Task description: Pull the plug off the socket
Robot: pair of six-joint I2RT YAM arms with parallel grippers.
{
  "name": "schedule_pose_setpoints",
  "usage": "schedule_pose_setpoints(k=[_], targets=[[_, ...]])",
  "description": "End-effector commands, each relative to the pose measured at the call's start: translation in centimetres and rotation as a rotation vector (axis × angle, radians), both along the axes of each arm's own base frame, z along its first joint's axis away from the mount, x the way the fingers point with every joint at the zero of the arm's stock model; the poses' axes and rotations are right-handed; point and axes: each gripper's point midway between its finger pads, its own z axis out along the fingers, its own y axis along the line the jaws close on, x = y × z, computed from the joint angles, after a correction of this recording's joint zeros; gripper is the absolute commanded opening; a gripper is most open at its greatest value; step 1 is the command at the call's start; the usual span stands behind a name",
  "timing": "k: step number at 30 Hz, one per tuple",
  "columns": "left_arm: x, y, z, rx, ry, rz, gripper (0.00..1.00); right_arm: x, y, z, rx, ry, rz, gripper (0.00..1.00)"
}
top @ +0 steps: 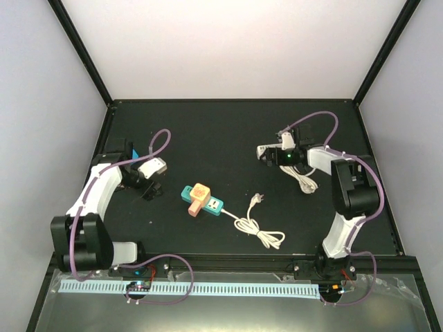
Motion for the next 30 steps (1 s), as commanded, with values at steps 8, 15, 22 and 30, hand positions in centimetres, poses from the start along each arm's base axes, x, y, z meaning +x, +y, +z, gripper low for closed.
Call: schedule_pose_setpoints(k=[8,15,22,30], targets=[[-1.6,-3.0,-5.7,-0.004,0.215,-0.121,0.51,-4.0,3.0,4.6,0.243,-0.004,0.097,0.95],[-0.3,-5.8,-7.0,-0.056,0.265,-0.127,0.30,-5.2,4.0,6.6,0.334,-0.079,0.170,0.93],[2.4,-10.0,-6.5,-0.162,0.299,-0.138,0.14,-7.4,4.0,5.3,0.372,-0.018,0.175,0.93],[6.8,-15.6,-6.4,-0.263,0.347,-0.171,0.14,-8.3,4.1,5.7,0.388,-0.017,0.208,0.93]])
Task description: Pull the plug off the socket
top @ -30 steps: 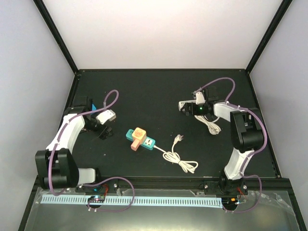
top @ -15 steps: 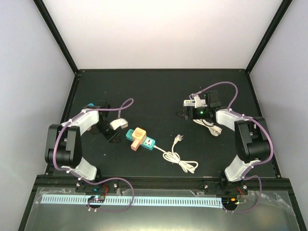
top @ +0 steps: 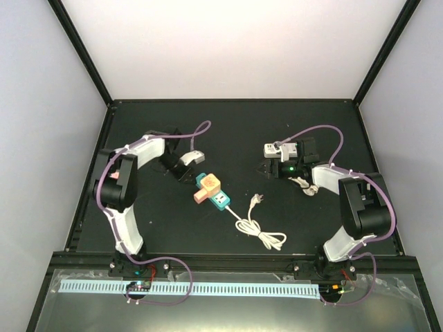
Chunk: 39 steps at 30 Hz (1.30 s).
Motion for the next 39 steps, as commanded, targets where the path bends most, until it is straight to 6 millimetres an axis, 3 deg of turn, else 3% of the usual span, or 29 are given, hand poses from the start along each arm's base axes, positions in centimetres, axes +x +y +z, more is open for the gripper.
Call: schedule_pose_setpoints(k=[1,7,10,13,18,24,29,34,39], targets=[[2.6,-4.2,0.6,-0.104,0.014,-0.012,0.14,-0.8,0.4,1.1,0.039,-0.026,0.043,0.92],[6.6,-7.1,0.8,-0.126,0.013,-0.054,0.15,-1.9,0.8,0.3,0.063,0.016,0.080,0.90],[8.8,-7.2,1.8,-0.109,-0.013,-0.053,0.17,-2.0,1.0,0.3,0.056,-0.003,0.082,0.90],[9.1,-6.6,3.7,-0.109,-0.054,-0.052,0.19,-1.4,1.4,1.0,0.032,-0.051,0.074,0.90],[7.5,-3.2,7.0,-0.111,-0.158,-0.008,0.31,-0.5,2.7,2.5,0.000,-0.123,0.063,0.89],[3.1,0.6,10.7,-0.093,-0.311,-0.012,0.60,-0.8,5.9,3.5,-0.064,-0.186,0.123,0.90],[-1.1,0.4,11.1,-0.108,-0.421,-0.078,0.69,-1.2,8.8,3.6,-0.085,-0.203,0.193,0.90],[-2.4,-1.0,9.5,-0.074,-0.494,-0.129,0.69,-1.3,10.8,2.8,-0.096,-0.187,0.237,0.89],[-2.4,-2.8,7.9,-0.040,-0.563,-0.177,0.72,-1.6,11.5,0.4,-0.114,-0.148,0.268,0.87]])
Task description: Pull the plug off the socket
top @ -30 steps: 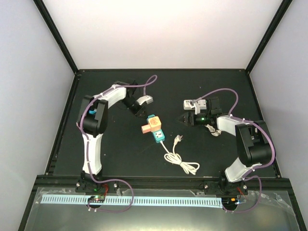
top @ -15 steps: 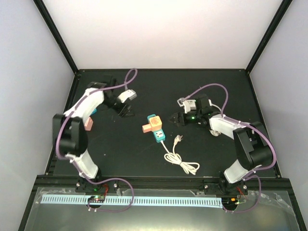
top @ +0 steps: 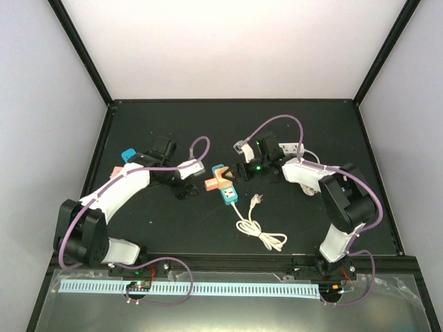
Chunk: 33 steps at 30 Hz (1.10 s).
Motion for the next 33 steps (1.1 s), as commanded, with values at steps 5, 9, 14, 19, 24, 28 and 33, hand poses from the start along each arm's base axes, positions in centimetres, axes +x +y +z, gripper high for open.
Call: schedule_pose_setpoints(k=[5,9,14,19,24,28,33], targets=[[2.1,-3.4,-1.1,0.033,-0.184,-0.060,0.72,0.3,0.4,-3.8,-0.065,0.040,0.014,0.82],[2.2,-4.8,-2.3,0.059,-0.180,-0.082,0.69,0.0,0.1,-5.7,-0.091,0.072,0.010,0.75],[3.1,-5.5,-2.9,0.079,-0.202,-0.059,0.63,-0.3,-0.2,-7.5,-0.117,0.115,-0.005,0.71],[3.7,-5.1,-3.5,0.113,-0.215,-0.037,0.54,-0.3,-0.5,-8.5,-0.124,0.145,-0.011,0.64],[2.7,-5.2,-4.0,0.104,-0.175,-0.062,0.38,-0.3,-1.2,-9.3,-0.133,0.164,-0.025,0.62],[2.2,-4.4,-4.3,0.122,-0.157,-0.052,0.28,-0.5,-1.8,-9.8,-0.146,0.158,-0.018,0.61],[1.5,-3.7,-4.2,0.143,-0.174,-0.073,0.22,-0.4,-2.3,-10.3,-0.168,0.153,-0.028,0.60]])
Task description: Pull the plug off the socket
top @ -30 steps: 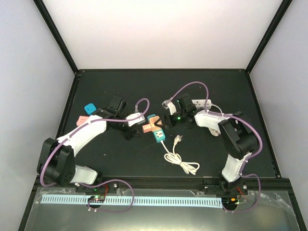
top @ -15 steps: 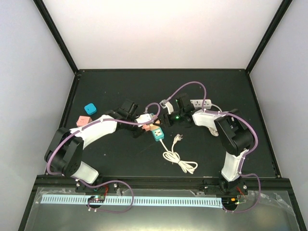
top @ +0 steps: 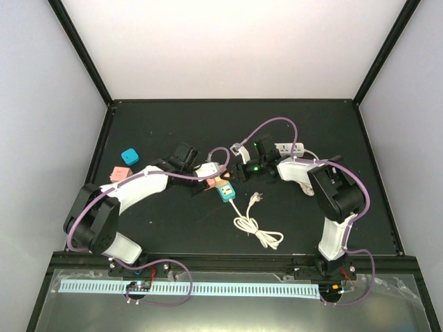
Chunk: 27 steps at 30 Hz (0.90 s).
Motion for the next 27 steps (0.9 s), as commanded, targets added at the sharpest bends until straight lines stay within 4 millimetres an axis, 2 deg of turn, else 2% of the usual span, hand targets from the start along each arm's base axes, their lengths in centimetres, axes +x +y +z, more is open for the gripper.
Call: schedule_pose_setpoints(k=[1,7,9,13,15,20,27], targets=[[-1.4,1.1,-0.3,0.038,0.004,-0.030,0.21,-0.5,-3.5,-7.1,-0.232,0.084,-0.094,0.59],[-1.1,2.8,-0.8,0.132,-0.066,-0.029,0.19,-0.2,-3.8,-7.6,-0.258,0.075,-0.106,0.59],[-1.1,2.2,-0.1,0.099,-0.049,-0.025,0.19,0.0,-3.9,-7.8,-0.268,0.070,-0.111,0.59],[-2.4,0.1,1.3,-0.005,0.068,-0.062,0.17,0.1,-4.0,-8.0,-0.277,0.073,-0.114,0.59],[-2.8,0.0,1.5,-0.011,0.084,-0.071,0.16,0.1,-4.2,-8.1,-0.285,0.072,-0.117,0.59],[-3.3,2.0,0.3,0.073,0.042,-0.067,0.16,0.4,-4.2,-8.6,-0.296,0.077,-0.125,0.58],[-2.1,3.3,-0.7,0.143,-0.028,-0.019,0.16,0.4,-4.0,-8.1,-0.281,0.068,-0.118,0.58]])
